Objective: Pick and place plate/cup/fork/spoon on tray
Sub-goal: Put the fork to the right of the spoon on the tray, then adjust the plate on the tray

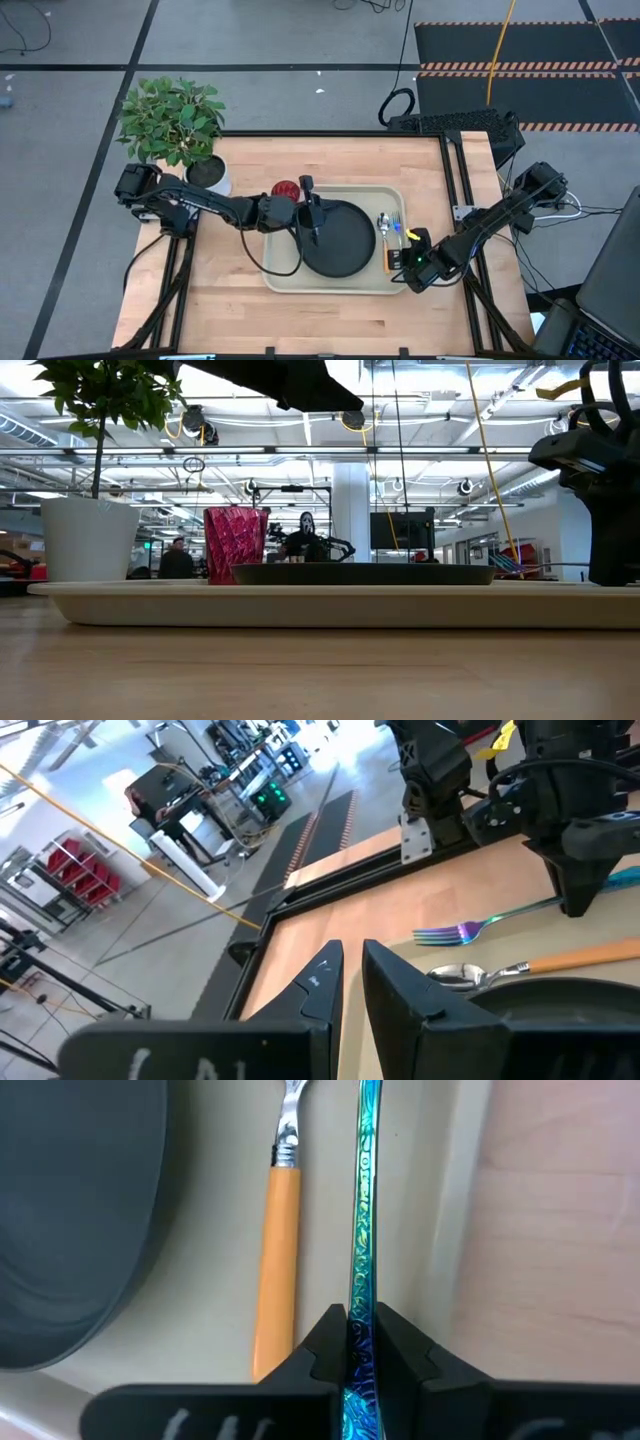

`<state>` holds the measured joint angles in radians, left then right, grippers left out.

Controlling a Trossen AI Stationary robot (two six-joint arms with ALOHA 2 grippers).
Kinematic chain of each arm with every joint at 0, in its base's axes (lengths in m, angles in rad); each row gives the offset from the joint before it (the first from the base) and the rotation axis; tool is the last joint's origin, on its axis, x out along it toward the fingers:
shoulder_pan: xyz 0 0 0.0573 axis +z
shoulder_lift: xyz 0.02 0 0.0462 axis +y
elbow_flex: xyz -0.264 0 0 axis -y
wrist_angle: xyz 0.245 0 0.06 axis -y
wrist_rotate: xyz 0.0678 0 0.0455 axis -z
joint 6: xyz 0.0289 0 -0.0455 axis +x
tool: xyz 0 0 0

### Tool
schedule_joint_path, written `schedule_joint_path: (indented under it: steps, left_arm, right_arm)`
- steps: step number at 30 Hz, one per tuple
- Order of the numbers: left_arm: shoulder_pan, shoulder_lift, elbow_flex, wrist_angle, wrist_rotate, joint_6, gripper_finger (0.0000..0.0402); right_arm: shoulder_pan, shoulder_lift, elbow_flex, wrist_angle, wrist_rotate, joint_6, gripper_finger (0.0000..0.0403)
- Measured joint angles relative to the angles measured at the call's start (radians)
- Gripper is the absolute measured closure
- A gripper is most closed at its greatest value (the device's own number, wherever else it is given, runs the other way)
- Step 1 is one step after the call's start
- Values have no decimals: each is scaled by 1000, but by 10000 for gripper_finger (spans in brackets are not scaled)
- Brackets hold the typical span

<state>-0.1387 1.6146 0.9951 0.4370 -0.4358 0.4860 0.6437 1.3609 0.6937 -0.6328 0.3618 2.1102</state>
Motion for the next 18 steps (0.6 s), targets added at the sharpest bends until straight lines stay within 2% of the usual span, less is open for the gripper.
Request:
schedule_joint_path:
  steps: [4, 10, 18]
  left_arm:
    - [0, 0, 0, -1, 1, -8, 355]
    - [0, 0, 0, -1, 1, -17, 355]
    - [0, 0, 0, -24, 1, -18, 355]
  right_arm:
    - [-1, 0, 0, 0, -8, 19, 385]
    - [-14, 0, 0, 9, -27, 19, 340]
    - [-30, 0, 0, 11, -25, -3, 343]
